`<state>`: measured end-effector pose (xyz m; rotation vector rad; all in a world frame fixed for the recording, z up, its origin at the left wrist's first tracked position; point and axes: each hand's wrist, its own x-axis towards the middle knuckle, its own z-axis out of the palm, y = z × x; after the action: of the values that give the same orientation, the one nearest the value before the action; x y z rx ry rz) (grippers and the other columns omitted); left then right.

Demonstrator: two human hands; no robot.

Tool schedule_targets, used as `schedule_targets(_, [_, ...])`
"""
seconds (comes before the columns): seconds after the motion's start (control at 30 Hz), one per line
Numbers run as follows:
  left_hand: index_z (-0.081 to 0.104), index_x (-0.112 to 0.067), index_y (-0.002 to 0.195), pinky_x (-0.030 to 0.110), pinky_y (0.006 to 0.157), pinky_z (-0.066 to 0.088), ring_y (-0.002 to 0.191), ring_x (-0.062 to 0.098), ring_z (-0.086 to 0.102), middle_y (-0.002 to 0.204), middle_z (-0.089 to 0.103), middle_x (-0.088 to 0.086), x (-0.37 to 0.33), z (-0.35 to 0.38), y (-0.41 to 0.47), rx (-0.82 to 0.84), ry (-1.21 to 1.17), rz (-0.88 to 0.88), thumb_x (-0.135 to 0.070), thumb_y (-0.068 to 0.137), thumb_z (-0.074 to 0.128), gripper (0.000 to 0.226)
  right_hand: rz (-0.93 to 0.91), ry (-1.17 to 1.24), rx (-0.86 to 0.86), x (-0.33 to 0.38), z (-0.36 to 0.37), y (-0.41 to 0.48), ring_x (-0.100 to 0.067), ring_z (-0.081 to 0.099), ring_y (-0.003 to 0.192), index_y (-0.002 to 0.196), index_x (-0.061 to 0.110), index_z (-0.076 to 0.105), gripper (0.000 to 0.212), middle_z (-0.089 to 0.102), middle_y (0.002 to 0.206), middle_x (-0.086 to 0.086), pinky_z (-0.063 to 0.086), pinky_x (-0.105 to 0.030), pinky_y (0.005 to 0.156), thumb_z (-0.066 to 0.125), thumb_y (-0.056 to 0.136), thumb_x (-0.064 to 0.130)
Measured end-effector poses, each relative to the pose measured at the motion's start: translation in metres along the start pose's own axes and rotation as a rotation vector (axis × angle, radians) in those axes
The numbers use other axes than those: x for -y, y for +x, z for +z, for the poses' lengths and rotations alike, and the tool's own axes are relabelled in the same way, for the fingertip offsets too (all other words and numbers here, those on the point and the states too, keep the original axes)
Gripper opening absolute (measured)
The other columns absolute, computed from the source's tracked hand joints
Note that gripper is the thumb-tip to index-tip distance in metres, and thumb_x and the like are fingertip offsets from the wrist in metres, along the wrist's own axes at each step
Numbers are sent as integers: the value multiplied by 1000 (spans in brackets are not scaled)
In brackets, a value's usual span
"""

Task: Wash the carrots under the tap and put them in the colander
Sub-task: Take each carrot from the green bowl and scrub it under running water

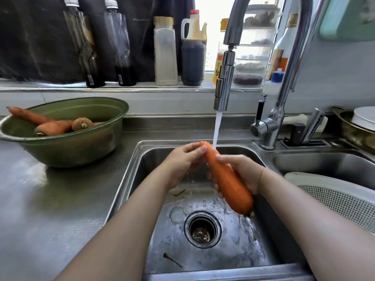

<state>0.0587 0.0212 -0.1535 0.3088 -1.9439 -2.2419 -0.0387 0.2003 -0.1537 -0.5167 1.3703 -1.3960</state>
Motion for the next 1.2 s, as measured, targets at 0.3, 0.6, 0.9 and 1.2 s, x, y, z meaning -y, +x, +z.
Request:
schedule_targets(0.3, [67,-5,114,33,85,57,90,21,70,110,76,15,-1,11,0,-221,51,15,-30,88,80,39,-31,-75,-22,1,4,2,-27,65,79,128,10,60,48,67,94,-13,54,-41,78,53,95,44])
schedule_targets(0.6, [72,-19,107,32,82,61,93,22,73,110,74,13,14,-21,0,-85,323,-51,-13,96,72,13,79,-506,-136,-15,1,14,-22,66,80,111,15,64,34,67,93,-10,57,-37,72,75,79,19])
schedule_targets(0.9, [73,-15,103,26,74,61,75,12,70,92,73,6,36,-37,-2,203,816,-310,-3,92,74,16,297,-1269,-100,-38,7,28,-20,73,99,114,23,71,50,74,110,0,62,-37,89,93,70,33])
schedule_targets(1.2, [63,-27,134,36,104,51,115,16,69,121,70,-5,38,-20,-16,493,1071,-712,-38,99,68,37,612,-1206,121,-52,28,33,-26,70,102,138,13,61,51,70,119,-11,60,-48,93,79,90,12])
